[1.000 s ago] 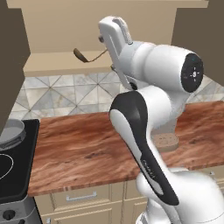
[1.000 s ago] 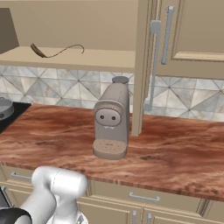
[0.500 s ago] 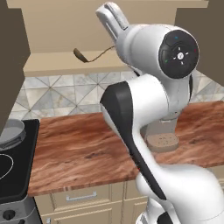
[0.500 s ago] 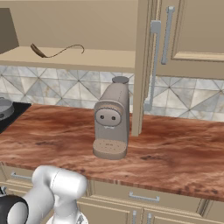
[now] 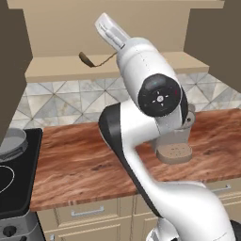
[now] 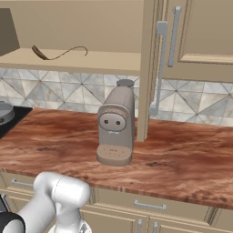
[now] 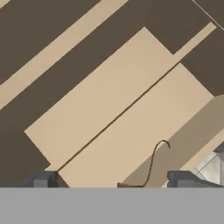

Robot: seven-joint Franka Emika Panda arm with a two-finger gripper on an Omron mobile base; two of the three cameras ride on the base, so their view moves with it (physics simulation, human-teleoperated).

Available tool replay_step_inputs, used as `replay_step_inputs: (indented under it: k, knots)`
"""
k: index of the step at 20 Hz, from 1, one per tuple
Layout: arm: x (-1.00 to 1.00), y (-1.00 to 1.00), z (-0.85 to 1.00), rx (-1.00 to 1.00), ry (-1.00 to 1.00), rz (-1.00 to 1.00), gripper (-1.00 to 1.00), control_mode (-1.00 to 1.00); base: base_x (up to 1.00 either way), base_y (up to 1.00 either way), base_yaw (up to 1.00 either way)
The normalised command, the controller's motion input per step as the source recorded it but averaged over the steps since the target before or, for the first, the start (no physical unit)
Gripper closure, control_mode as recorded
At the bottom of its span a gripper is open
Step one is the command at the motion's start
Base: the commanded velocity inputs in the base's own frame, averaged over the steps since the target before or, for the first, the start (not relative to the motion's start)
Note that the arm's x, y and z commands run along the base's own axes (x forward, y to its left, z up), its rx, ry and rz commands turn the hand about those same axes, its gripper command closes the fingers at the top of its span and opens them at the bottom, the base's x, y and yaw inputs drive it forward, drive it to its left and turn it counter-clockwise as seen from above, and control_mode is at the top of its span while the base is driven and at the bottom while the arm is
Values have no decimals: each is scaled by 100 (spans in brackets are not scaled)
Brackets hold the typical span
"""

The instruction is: Open the cabinet and move the ladle to the pot. Then close the cabinet.

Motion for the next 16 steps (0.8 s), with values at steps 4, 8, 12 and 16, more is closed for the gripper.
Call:
replay_step_inputs:
  k: [4,8,12,16]
  knots:
    - [31,0,0,0,19,0,-100,-100,0,0,0]
    - [24,0,0,0,24,0,-100,-100,0,0,0]
    - [26,0,0,0,35,0,-100,-100,0,0,0]
    - [29,0,0,0,30,0,-100,-100,0,0,0]
